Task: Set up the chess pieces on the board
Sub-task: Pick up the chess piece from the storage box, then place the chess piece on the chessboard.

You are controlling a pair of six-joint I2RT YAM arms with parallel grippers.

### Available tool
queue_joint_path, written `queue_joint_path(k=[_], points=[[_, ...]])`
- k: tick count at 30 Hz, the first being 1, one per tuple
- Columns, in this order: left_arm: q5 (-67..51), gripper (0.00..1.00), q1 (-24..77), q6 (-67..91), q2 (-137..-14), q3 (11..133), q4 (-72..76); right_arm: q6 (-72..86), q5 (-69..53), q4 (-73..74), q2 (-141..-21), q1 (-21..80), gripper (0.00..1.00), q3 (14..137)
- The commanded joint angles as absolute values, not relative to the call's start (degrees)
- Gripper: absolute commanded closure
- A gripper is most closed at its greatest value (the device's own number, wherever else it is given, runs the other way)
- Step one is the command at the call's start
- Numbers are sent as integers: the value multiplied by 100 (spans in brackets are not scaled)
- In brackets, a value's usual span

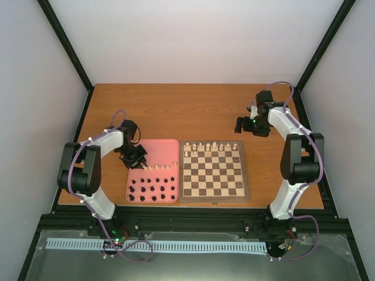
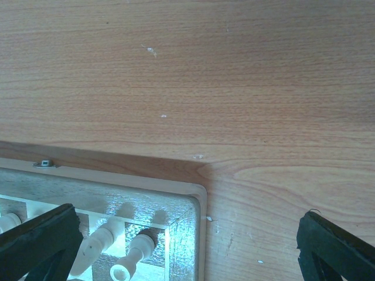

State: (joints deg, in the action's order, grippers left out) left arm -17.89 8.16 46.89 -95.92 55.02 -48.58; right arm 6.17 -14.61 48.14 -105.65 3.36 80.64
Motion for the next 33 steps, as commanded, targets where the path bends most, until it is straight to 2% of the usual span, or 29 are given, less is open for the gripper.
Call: queue_joint_path(k=[1, 13, 27, 33], points=[[-1699, 90, 764, 4577, -9695, 5801, -5056, 536, -1450, 4825, -10626, 299, 0, 8157], [-1696, 88, 961, 4088, -9250, 6742, -5865, 554, -1446, 4825, -10592, 299, 0, 8206], [-443, 86, 3759, 2725, -10522, 10182, -7605, 571, -1418, 4855, -10477, 299, 0, 8217], [81, 87, 4611, 2067, -11056, 11056, -7819, 576, -1397, 4842, -10444, 299, 0, 8217]])
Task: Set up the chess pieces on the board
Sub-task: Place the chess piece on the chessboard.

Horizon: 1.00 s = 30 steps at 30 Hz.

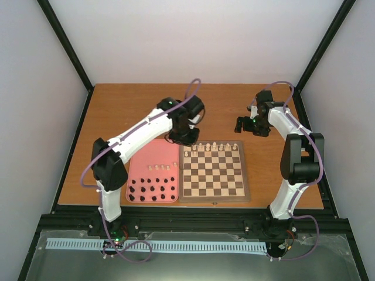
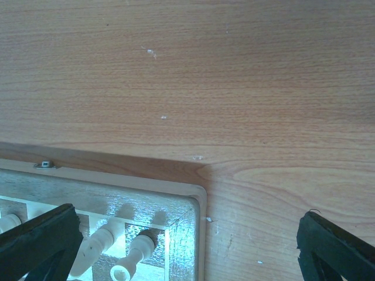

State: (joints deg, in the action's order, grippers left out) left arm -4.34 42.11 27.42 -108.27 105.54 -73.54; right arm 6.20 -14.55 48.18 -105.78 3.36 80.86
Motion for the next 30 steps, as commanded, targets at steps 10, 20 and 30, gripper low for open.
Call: queue_joint_path(k=[10, 20, 30], points=[[683, 87, 5209, 1048, -11504, 11235, -6916, 573, -1385, 4847, -10409, 299, 0, 8231], [701, 86, 5291, 86, -11716, 10987, -6289, 580, -1401, 4834, -10458, 299, 0, 8230], [555, 87, 5291, -165, -11988, 10758, -6023, 576, -1398, 4825, -10551, 303, 0, 8238]])
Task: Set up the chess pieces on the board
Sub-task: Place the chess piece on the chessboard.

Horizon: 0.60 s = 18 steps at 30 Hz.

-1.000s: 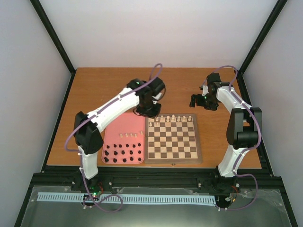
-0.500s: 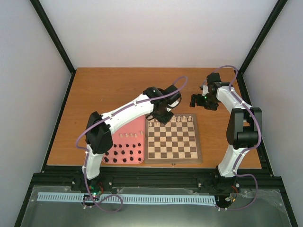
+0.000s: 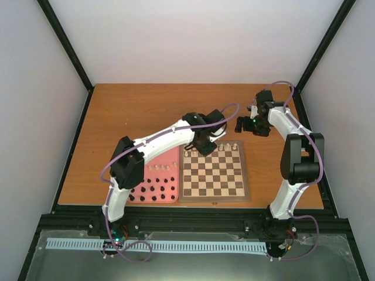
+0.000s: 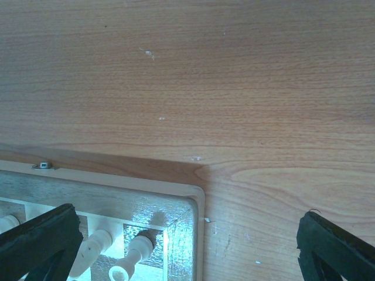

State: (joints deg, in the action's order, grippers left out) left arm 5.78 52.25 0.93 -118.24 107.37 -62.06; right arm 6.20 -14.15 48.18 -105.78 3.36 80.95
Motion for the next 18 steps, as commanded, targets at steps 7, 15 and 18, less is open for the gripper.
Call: queue_joint_path(k=[7, 15, 18], points=[[506, 87, 5291, -175, -12143, 10777, -5988, 576, -1389, 4812, -10604, 300, 0, 8244], [593, 87, 5284, -188, -12211, 10610, -5857, 620, -1233, 4790, -10595, 299, 0, 8231], [611, 87, 5290, -180, -12160, 10468, -5776, 672, -1128, 4752, -10560, 294, 0, 8203]])
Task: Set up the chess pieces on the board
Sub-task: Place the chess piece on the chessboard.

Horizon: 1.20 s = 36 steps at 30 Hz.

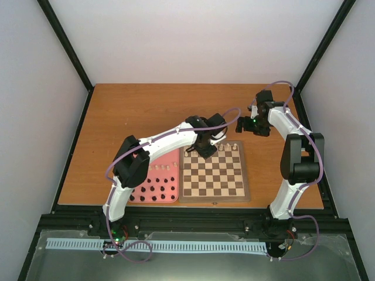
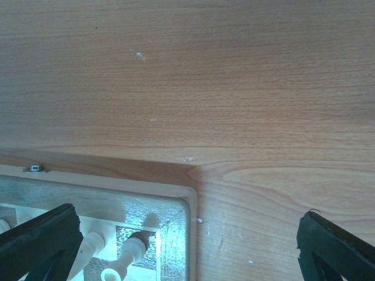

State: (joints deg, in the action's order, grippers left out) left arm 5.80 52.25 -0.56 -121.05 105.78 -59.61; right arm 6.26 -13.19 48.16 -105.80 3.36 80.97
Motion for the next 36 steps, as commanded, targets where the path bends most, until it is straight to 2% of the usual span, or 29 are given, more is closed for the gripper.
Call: queue_joint_path(k=[1, 36], points=[[629, 87, 5288, -195, -12143, 10404, -5745, 681, -1140, 4742, -10563, 295, 0, 8205], [1147, 87, 5291, -163, -12238, 9950, -5231, 633, -1218, 4702, -10574, 290, 0, 8097]])
